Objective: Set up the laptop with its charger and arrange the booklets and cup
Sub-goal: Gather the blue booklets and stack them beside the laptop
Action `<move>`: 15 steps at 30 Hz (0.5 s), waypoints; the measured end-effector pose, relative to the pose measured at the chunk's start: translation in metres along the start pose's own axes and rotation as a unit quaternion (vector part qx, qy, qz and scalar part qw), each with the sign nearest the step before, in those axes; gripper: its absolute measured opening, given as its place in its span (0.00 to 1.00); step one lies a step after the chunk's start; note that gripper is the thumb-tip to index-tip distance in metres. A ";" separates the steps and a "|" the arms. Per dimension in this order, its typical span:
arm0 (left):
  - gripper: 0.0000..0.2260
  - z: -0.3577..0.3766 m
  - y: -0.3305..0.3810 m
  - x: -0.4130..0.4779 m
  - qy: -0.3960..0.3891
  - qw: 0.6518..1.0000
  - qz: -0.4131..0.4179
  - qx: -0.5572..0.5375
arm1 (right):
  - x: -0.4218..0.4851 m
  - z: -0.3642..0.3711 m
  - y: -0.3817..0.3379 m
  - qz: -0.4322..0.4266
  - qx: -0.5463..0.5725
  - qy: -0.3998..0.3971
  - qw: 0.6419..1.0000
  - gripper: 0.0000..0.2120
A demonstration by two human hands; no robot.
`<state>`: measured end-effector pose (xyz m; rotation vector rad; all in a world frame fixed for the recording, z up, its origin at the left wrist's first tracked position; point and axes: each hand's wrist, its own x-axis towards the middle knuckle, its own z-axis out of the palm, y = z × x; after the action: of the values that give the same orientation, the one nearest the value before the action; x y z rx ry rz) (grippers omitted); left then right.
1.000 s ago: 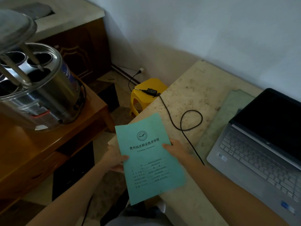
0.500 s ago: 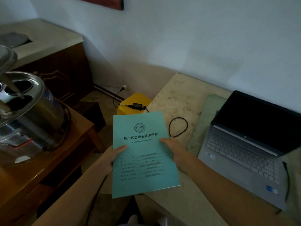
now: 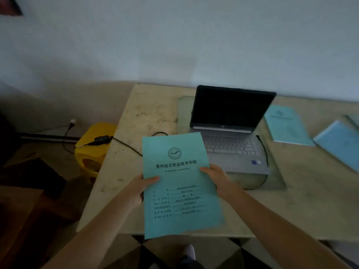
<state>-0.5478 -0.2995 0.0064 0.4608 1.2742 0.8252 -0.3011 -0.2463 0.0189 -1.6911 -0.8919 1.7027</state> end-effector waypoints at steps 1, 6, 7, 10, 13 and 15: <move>0.12 0.011 -0.002 0.004 -0.018 1.000 -0.010 0.014 | -0.006 -0.013 0.007 0.001 0.011 0.023 1.000 0.11; 0.11 0.080 -0.013 0.017 -0.069 0.994 -0.032 0.084 | -0.037 -0.081 0.045 0.006 0.069 0.124 0.990 0.06; 0.12 0.095 -0.016 0.018 -0.072 0.992 -0.037 0.093 | -0.043 -0.094 0.052 0.002 0.078 0.138 0.987 0.05; 0.10 0.140 -0.027 0.022 -0.086 0.987 -0.056 0.125 | -0.062 -0.133 0.068 -0.004 0.097 0.183 0.978 0.06; 0.05 0.184 -0.038 0.027 -0.111 0.981 -0.067 0.144 | -0.077 -0.173 0.080 -0.008 0.115 0.215 0.970 0.05; 0.04 0.213 -0.044 0.029 -0.121 0.977 -0.069 0.160 | -0.084 -0.201 0.086 -0.008 0.122 0.232 0.965 0.04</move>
<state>-0.3290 -0.2772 0.0110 0.6995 1.1992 0.4320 -0.0927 -0.3525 0.0071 -1.7938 -0.4545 1.2605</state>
